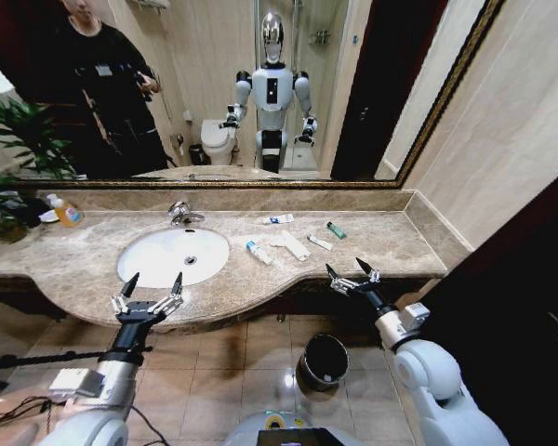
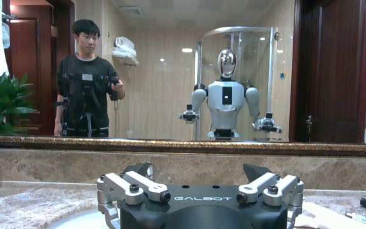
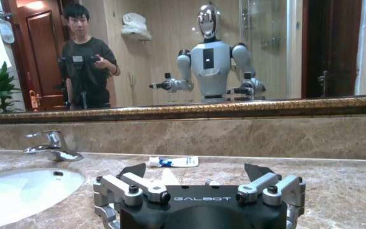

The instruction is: Pick up the trash from the sink and place it in the trash bin.

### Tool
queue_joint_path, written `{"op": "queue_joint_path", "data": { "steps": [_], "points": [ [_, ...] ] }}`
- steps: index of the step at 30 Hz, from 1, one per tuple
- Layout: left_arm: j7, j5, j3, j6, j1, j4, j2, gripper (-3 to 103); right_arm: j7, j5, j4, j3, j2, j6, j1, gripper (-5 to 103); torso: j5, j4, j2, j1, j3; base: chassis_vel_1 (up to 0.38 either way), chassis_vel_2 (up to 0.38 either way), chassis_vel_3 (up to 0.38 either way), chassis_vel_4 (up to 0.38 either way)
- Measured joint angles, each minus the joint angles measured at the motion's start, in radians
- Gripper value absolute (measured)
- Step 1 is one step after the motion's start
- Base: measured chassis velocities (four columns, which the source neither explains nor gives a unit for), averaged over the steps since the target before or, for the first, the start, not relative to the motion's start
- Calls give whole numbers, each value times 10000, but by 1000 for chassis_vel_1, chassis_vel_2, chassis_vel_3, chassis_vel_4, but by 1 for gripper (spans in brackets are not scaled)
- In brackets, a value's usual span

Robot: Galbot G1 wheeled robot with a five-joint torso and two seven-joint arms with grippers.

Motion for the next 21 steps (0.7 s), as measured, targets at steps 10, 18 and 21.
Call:
{"op": "queue_joint_path", "data": {
  "steps": [10, 18, 21],
  "points": [
    [0, 0, 0, 0, 0, 0, 0, 100, -316, 1206, -1824, -543, -1419, -808, 2108, 100, 2, 2, -1, 0, 2, 0, 0, 0, 0],
    [3, 0, 0, 0, 0, 0, 0, 100, -648, 1714, -4487, -1726, -2505, -964, 4915, 100, 3, -1, -1, 0, 2, 0, 0, 0, 0],
    [-1, 0, -1, 0, 0, 0, -1, 100, -787, 1733, -5984, -2688, -2624, -955, 6332, 100, 1, 2, -1, 1, 2, 0, 0, 0, 0]
  ]
}}
